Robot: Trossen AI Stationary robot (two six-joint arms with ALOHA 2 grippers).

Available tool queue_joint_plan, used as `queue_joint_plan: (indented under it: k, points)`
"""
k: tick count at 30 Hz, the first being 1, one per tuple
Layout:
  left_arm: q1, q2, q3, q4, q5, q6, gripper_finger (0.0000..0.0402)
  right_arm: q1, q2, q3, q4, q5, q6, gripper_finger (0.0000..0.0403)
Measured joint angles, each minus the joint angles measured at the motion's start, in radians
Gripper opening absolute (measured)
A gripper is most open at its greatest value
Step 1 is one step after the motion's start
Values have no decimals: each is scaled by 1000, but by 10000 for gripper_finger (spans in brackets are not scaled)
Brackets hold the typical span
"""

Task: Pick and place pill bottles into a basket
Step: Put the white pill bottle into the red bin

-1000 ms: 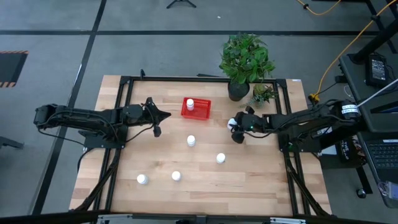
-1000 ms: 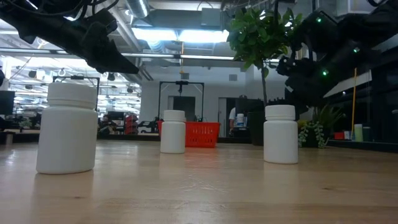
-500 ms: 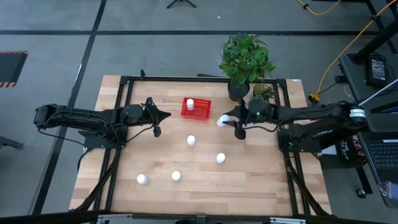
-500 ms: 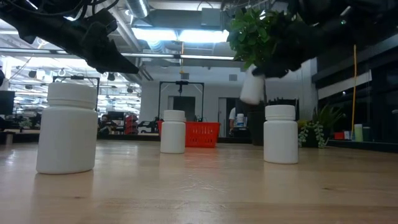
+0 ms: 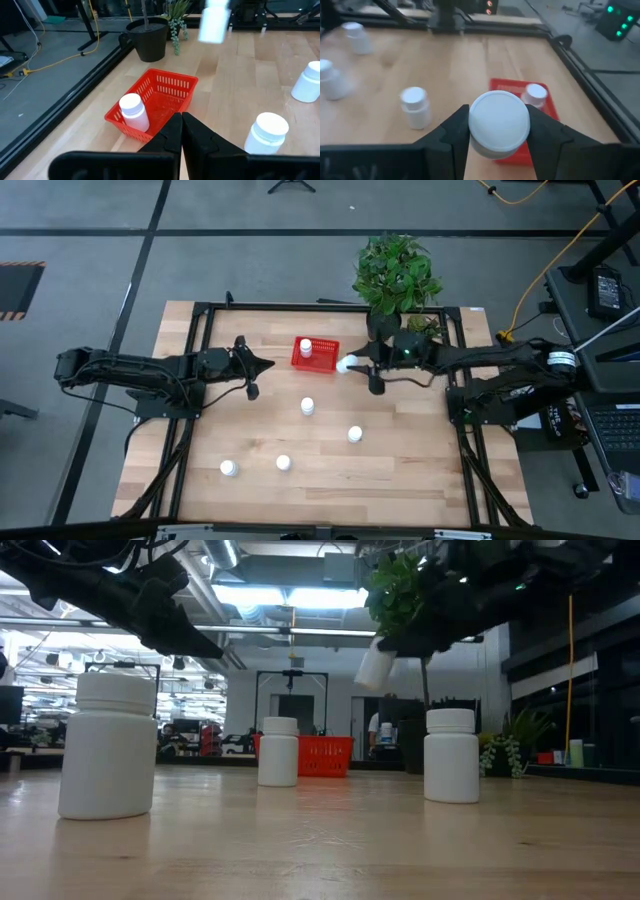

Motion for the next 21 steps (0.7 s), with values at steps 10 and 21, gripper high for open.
queue_joint_plan:
  k: [10,21]
  points:
    - [0,0,0,0,2,0,6,-89,284,224,16,-123,-62,152]
    - [0,0,0,0,0,54,2,-117,457,503,-272,-139,-183,152]
